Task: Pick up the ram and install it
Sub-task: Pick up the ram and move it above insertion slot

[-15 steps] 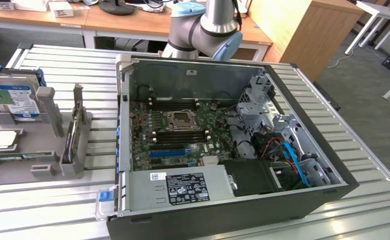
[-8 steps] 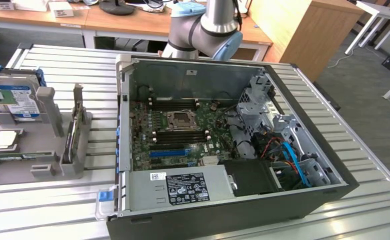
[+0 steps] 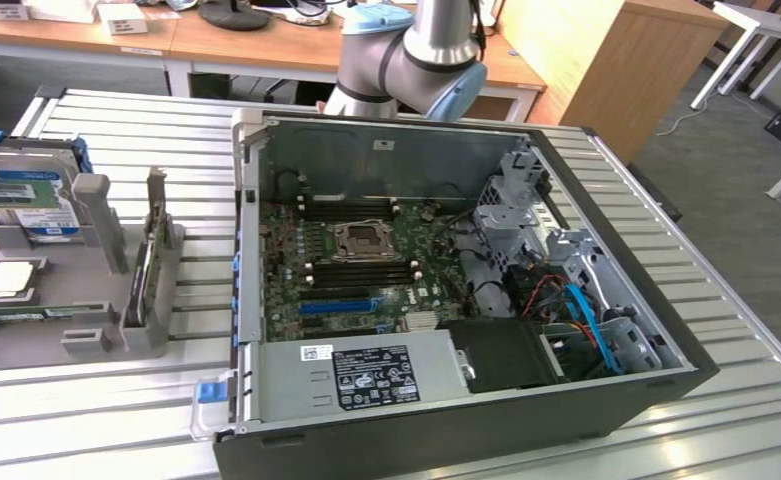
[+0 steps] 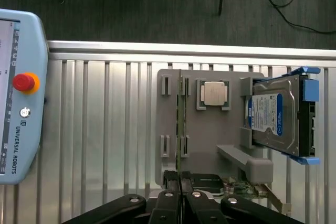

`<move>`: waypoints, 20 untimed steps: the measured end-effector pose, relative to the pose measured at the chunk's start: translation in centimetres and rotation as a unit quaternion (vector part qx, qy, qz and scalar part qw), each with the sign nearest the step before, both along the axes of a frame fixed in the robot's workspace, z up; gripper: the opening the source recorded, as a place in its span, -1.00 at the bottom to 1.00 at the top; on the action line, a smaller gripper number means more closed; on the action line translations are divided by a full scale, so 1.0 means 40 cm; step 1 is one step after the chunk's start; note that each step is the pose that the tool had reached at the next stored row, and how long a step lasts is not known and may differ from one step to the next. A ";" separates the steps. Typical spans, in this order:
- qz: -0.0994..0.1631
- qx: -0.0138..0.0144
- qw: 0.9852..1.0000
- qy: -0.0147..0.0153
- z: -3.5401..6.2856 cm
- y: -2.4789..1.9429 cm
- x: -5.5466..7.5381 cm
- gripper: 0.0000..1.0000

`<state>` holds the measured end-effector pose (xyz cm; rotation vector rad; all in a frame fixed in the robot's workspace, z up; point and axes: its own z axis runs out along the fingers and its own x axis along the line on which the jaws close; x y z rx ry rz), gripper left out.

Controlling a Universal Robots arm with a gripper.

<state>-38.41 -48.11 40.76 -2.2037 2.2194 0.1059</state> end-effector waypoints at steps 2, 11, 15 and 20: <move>0.000 0.000 1.000 0.000 0.000 0.000 0.015 -0.76; 0.000 0.000 1.000 0.001 0.000 0.000 0.084 -0.76; 0.000 0.000 1.000 0.002 0.000 0.000 0.116 -0.76; 0.000 0.000 1.000 0.003 0.000 -0.001 0.157 -0.76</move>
